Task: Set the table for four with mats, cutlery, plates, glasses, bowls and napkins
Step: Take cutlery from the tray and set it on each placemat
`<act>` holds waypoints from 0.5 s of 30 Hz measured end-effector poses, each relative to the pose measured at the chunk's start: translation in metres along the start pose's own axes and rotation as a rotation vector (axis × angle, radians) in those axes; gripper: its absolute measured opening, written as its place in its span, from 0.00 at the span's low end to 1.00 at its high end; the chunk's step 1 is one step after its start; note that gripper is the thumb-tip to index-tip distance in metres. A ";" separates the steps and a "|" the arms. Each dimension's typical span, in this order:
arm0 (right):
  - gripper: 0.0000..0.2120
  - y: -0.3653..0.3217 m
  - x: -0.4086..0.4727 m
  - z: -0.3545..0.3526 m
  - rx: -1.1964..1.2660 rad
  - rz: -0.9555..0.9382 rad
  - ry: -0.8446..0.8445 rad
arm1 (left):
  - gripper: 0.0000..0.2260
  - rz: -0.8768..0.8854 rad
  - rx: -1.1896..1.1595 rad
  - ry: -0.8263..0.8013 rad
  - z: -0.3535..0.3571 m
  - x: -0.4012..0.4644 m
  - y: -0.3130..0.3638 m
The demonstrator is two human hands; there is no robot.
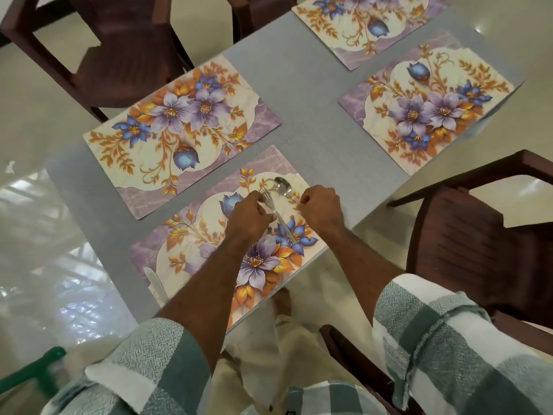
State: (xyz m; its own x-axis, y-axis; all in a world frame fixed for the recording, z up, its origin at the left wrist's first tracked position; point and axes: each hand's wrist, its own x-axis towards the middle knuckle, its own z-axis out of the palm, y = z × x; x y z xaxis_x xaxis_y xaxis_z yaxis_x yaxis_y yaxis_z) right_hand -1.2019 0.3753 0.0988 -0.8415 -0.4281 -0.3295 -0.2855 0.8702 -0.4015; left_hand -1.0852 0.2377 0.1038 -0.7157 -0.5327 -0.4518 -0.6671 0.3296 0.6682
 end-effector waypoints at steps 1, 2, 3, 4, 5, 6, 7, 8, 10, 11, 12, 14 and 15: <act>0.07 0.001 0.003 -0.002 0.016 0.018 0.013 | 0.16 -0.003 -0.006 0.000 -0.001 0.000 0.000; 0.08 0.001 0.005 -0.003 0.033 0.033 0.025 | 0.16 -0.009 -0.016 0.000 -0.002 -0.001 -0.001; 0.08 0.002 0.007 -0.005 0.046 0.043 0.031 | 0.16 -0.020 -0.029 0.001 -0.003 -0.001 -0.001; 0.09 0.002 0.009 -0.006 0.053 0.045 0.032 | 0.16 -0.031 -0.038 0.003 -0.004 -0.001 -0.001; 0.09 0.003 0.011 -0.007 0.055 0.044 0.026 | 0.16 -0.039 -0.041 0.007 -0.005 -0.002 -0.002; 0.09 0.003 0.011 -0.007 0.057 0.043 0.021 | 0.16 -0.042 -0.038 0.012 -0.006 -0.002 -0.002; 0.10 0.003 0.011 -0.007 0.061 0.033 0.027 | 0.16 -0.043 -0.035 0.020 -0.008 -0.002 -0.003; 0.11 0.003 0.008 -0.006 0.065 0.012 0.041 | 0.16 -0.041 -0.030 0.030 -0.009 -0.003 -0.004; 0.13 -0.002 -0.005 0.002 0.081 -0.088 0.091 | 0.15 -0.038 -0.019 0.055 -0.012 -0.004 -0.006; 0.13 -0.006 -0.014 0.008 0.095 -0.149 0.100 | 0.14 -0.039 -0.014 0.066 -0.013 -0.005 -0.007; 0.13 -0.009 -0.024 0.015 0.097 -0.209 0.080 | 0.14 -0.043 -0.013 0.073 -0.013 -0.006 -0.007; 0.11 -0.015 -0.039 0.028 0.031 -0.280 0.003 | 0.13 -0.044 -0.011 0.075 -0.013 -0.007 -0.008; 0.10 -0.016 -0.042 0.032 0.001 -0.278 -0.016 | 0.13 -0.041 -0.009 0.072 -0.013 -0.008 -0.008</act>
State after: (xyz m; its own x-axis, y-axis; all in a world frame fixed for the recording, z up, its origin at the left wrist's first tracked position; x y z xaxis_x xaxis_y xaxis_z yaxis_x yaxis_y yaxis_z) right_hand -1.1472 0.3711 0.0920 -0.7236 -0.6541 -0.2203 -0.5039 0.7188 -0.4790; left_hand -1.0714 0.2292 0.1095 -0.6709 -0.6005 -0.4351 -0.6933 0.2996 0.6554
